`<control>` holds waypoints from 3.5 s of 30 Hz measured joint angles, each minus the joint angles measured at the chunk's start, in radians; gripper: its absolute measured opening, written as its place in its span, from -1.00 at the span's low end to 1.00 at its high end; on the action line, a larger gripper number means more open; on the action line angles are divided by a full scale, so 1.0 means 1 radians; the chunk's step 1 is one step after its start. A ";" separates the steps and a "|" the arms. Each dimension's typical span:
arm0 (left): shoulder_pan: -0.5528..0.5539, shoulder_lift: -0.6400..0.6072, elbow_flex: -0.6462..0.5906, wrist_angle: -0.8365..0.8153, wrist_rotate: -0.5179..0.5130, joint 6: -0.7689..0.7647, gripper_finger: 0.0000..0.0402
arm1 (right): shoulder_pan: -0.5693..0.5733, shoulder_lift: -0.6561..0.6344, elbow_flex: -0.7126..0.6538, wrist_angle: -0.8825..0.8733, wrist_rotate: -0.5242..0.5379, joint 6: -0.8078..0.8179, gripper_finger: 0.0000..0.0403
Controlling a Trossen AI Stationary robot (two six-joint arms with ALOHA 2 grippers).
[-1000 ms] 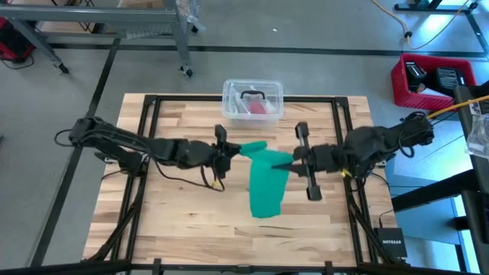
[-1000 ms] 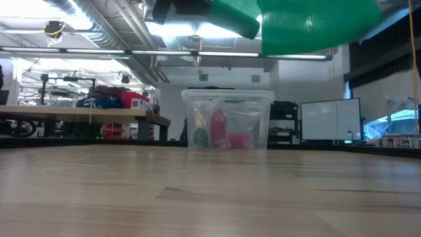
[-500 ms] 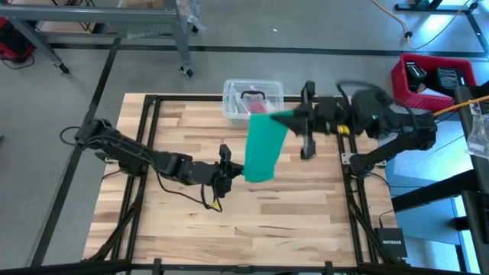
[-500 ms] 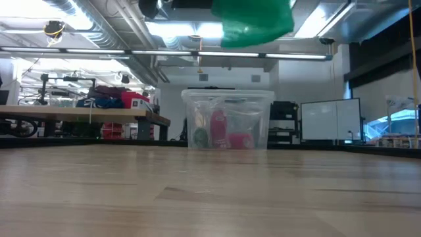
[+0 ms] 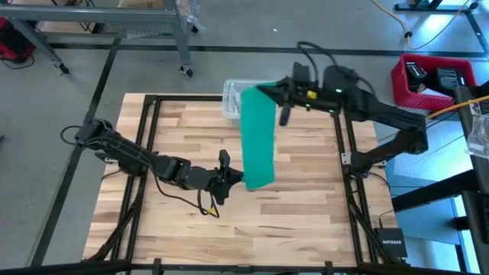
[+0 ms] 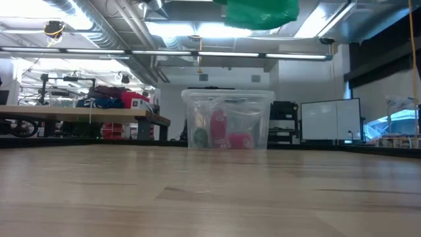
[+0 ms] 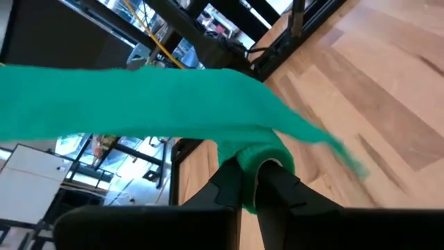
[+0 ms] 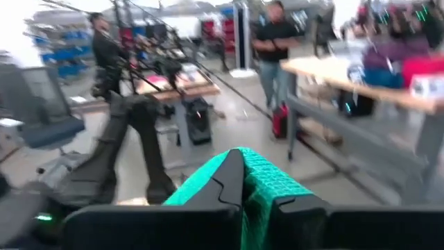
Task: Roll bandage
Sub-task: Roll the green bandage
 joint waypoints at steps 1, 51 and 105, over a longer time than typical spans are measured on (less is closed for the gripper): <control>0.000 0.000 -0.001 0.006 0.005 -0.004 -0.92 | -0.014 0.018 0.000 -0.010 0.001 0.021 -0.92; 0.172 0.202 0.000 0.043 0.144 -1.019 -0.92 | -0.153 0.376 -0.001 -0.582 -0.202 -0.046 0.05; 0.242 -0.082 0.000 0.178 0.133 -0.289 -0.92 | 0.246 -0.453 -1.005 0.089 -0.038 -0.059 0.05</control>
